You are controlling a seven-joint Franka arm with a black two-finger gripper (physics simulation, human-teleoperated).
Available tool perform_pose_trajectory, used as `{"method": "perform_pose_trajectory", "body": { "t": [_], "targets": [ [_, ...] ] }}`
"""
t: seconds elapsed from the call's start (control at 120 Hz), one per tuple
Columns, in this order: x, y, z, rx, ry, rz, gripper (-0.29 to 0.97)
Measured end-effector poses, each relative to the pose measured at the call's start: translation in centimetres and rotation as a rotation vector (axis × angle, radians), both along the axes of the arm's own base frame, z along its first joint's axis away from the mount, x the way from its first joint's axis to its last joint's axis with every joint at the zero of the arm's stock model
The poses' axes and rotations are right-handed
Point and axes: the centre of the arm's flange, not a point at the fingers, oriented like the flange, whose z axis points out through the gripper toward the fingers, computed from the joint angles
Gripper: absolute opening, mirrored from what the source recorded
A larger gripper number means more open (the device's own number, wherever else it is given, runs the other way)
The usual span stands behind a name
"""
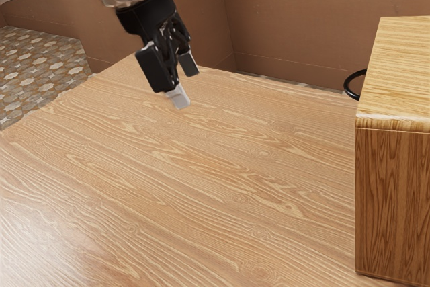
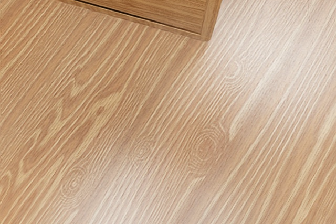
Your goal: Pull the drawer handle with one arm to open the drawer
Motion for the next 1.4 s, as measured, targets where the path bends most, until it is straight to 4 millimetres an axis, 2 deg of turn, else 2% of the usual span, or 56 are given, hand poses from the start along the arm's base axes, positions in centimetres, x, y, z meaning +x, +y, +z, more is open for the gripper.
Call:
{"method": "perform_pose_trajectory", "body": {
  "t": [0.058, 0.142, 0.275, 0.367, 0.433, 0.475, 0.508, 0.6, 0.692, 0.742, 0.792, 0.833, 0.883, 1.067, 1.15, 1.258, 1.4],
  "targets": [
    [0.1, 1.2, 0.0, -0.001, -0.005, 0.005, 0.68],
    [0.1, 4.3, 0.3, 0.005, -0.024, 0.010, 0.68],
    [-1.0, 10.1, 1.1, 0.030, -0.057, -0.014, 0.68],
    [-2.4, 13.9, 1.9, 0.061, -0.088, -0.045, 0.68],
    [-3.1, 15.3, 2.3, 0.100, -0.107, -0.109, 0.68],
    [-3.1, 14.8, 2.4, 0.115, -0.113, -0.170, 0.68],
    [-3.0, 13.5, 2.4, 0.128, -0.121, -0.246, 0.68],
    [-2.0, 7.3, 2.1, 0.164, -0.148, -0.514, 0.68],
    [-2.0, 0.9, 2.2, 0.193, -0.188, -0.777, 0.68],
    [-2.4, -1.6, 2.3, 0.205, -0.208, -0.887, 0.68],
    [-2.7, -2.8, 2.5, 0.217, -0.228, -0.967, 0.68],
    [-2.7, -3.0, 2.7, 0.229, -0.241, -1.018, 0.68],
    [-2.4, -2.1, 2.8, 0.246, -0.258, -1.055, 0.68],
    [-1.1, 4.5, 3.4, 0.326, -0.318, -1.092, 0.68],
    [-0.6, 6.2, 3.5, 0.365, -0.347, -1.119, 0.68],
    [-0.2, 5.5, 3.7, 0.404, -0.389, -1.197, 0.68],
    [-0.2, 1.7, 4.1, 0.434, -0.446, -1.342, 0.68]
  ]
}}
